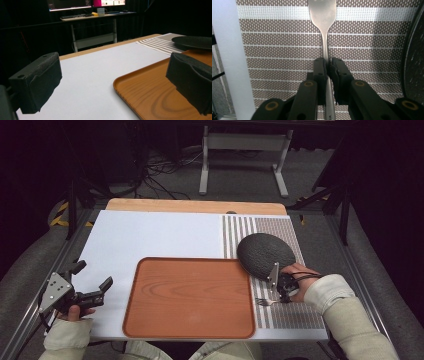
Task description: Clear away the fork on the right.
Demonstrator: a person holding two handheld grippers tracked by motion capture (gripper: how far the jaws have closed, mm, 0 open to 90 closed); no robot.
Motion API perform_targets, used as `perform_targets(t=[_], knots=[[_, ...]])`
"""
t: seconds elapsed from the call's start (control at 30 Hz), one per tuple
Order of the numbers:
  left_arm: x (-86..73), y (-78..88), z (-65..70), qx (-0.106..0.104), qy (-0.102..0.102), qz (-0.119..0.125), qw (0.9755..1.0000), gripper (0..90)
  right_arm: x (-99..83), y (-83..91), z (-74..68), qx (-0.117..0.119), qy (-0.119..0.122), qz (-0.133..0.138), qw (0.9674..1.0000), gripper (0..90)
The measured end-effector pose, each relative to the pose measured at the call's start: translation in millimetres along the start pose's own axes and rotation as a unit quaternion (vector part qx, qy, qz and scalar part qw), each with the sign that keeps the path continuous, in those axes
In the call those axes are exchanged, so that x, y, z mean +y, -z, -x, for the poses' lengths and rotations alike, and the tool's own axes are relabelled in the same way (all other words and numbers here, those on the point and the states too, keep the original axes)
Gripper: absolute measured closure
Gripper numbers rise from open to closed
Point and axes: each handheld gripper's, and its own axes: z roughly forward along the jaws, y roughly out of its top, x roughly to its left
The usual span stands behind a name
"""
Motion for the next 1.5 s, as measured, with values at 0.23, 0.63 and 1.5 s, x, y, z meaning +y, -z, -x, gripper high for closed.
perform_targets(t=[0.23, 0.63, 1.5], knots=[[0.0, 0.0, 0.0, 0.0, 0.0, 0.0, 1.0, 0.7, 1.0, -4.2, 0.4, 0.002, 0.01, -0.003, 0.9999, 83.2], [-0.1, 0.1, -0.3, 0.001, 0.002, 0.0, 1.0, 0.7, -0.1, 0.1, -0.7, -0.01, 0.01, 0.007, 0.9999, 84.4], [-0.3, 0.2, -0.7, 0.001, 0.004, -0.001, 1.0, 0.7, -6.1, 66.8, -5.5, -0.092, -0.045, 0.101, 0.9896, 84.5]])
